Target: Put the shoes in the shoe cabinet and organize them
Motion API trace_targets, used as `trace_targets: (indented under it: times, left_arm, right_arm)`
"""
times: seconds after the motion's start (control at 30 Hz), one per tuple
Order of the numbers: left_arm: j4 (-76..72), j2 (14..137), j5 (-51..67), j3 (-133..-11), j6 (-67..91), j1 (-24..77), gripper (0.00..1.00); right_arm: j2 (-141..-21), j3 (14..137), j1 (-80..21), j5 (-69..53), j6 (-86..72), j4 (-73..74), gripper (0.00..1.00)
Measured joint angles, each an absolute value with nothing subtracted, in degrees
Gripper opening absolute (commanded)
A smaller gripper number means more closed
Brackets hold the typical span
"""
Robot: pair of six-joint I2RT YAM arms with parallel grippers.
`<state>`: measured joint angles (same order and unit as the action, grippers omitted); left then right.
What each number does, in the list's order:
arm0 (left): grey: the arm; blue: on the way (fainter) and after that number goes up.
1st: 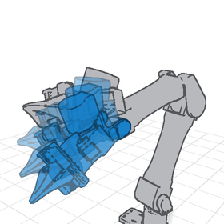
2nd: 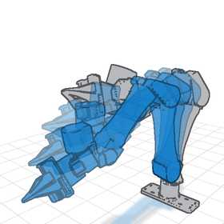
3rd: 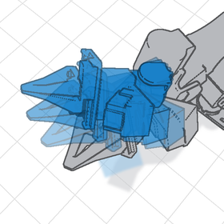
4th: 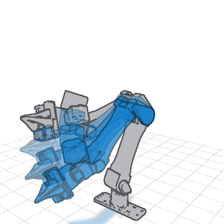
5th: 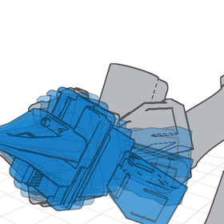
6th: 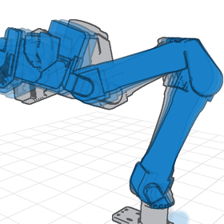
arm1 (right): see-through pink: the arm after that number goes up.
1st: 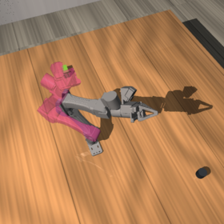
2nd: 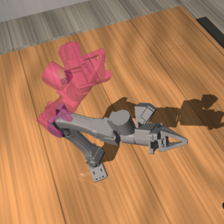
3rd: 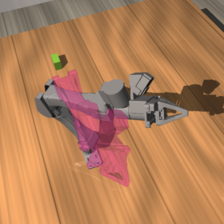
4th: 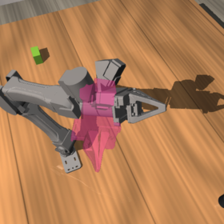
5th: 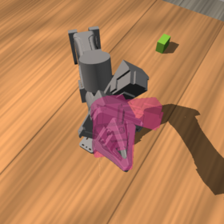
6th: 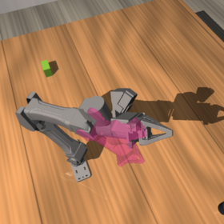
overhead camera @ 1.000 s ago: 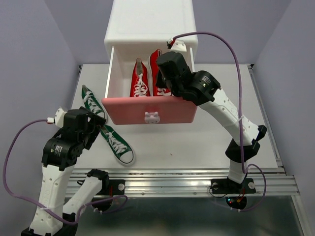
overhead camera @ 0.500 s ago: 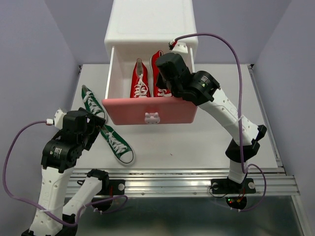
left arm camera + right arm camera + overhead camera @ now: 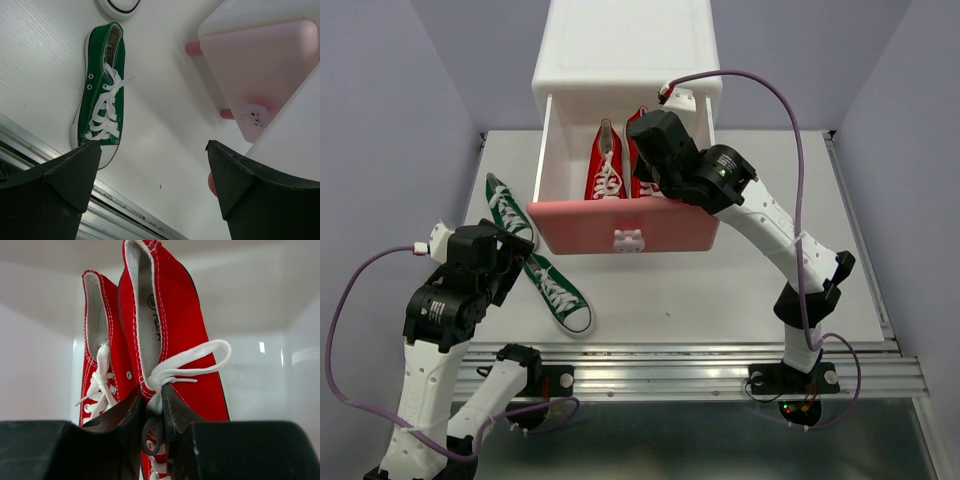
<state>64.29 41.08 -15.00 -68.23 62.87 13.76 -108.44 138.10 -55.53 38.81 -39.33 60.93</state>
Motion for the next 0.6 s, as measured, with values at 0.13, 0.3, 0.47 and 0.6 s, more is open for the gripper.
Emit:
trace_targets:
  times: [0.13, 0.3, 0.47, 0.6]
  left_arm:
    - [64.29, 41.08, -15.03, -68.25, 62.85, 13.76, 0.99]
    - [64.29, 41.08, -15.05, -68.23, 62.83, 13.76, 0.99]
    - [64.29, 41.08, -15.07, -68.25, 62.61, 13.76, 0.99]
    - [64.29, 41.08, -15.16, -68.23, 62.57, 13.76, 0.99]
  right_arm:
    - [-109.49, 137.91, -55.53, 39.99, -39.22, 60.66, 0.24]
    - [-110.87, 137.91, -55.48, 41.12, -38.3, 59.94, 0.28]
    - [-111.18, 137.91, -55.48, 42.0, -36.56, 59.44, 0.29]
    - [-111.31, 137.91, -55.51, 42.28, -35.48, 59.24, 0.38]
